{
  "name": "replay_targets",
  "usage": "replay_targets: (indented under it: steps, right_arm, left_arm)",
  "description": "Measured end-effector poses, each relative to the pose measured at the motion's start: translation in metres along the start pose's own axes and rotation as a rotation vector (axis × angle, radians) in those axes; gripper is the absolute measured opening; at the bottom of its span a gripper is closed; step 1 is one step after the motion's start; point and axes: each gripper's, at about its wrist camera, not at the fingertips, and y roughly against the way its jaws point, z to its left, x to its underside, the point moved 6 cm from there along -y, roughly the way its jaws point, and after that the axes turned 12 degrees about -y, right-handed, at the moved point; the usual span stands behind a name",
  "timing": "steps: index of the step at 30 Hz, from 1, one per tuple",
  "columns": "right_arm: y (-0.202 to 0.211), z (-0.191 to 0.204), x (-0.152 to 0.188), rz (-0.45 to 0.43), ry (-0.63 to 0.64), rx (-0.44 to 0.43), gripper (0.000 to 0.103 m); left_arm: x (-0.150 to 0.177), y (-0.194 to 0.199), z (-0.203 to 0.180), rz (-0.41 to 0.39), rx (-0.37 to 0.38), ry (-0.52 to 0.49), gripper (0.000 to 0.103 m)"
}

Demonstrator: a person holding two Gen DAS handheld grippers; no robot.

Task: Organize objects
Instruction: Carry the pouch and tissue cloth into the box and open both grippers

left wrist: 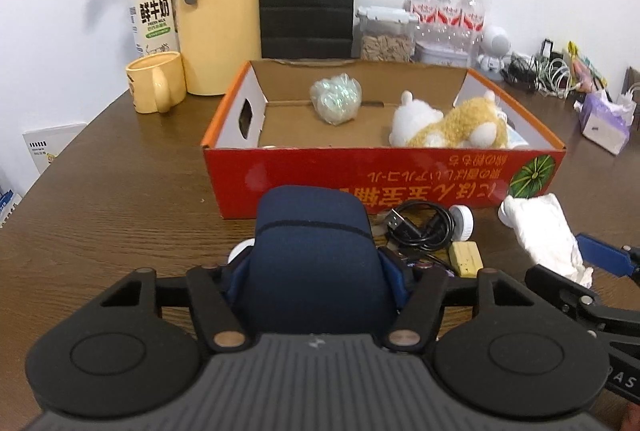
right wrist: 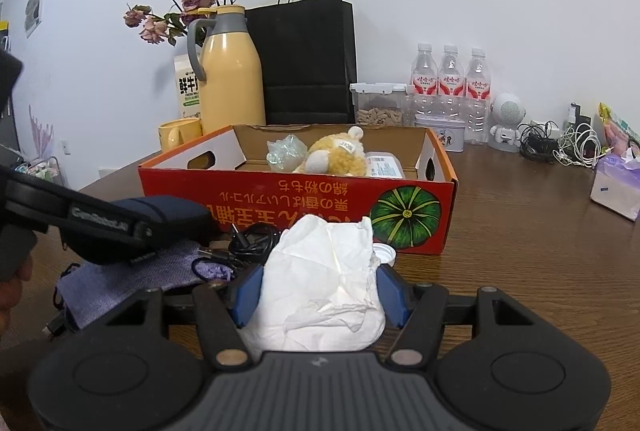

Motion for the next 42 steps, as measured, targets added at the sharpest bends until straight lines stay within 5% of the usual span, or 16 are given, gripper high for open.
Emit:
replay_targets:
  steps: [11, 23, 31, 42]
  right_arm:
    - [0.006, 0.005, -0.006, -0.026, 0.009, -0.017, 0.061]
    - [-0.001, 0.027, -0.069, -0.121, 0.069, -0.028, 0.061]
    - [-0.047, 0.038, -0.112, -0.118, 0.102, -0.015, 0.061]
    - [-0.141, 0.028, -0.146, -0.009, 0.075, 0.036, 0.061]
  left_arm:
    - [-0.014, 0.036, 0.008, -0.113, 0.031, 0.019, 0.065]
    - [-0.060, 0.037, 0.008, -0.233, 0.078, 0.055, 0.065]
    - [-0.103, 0.005, 0.016, -0.275, 0.092, 0.084, 0.065]
    - [-0.133, -0.072, 0.033, -0.214, 0.093, 0.154, 0.065]
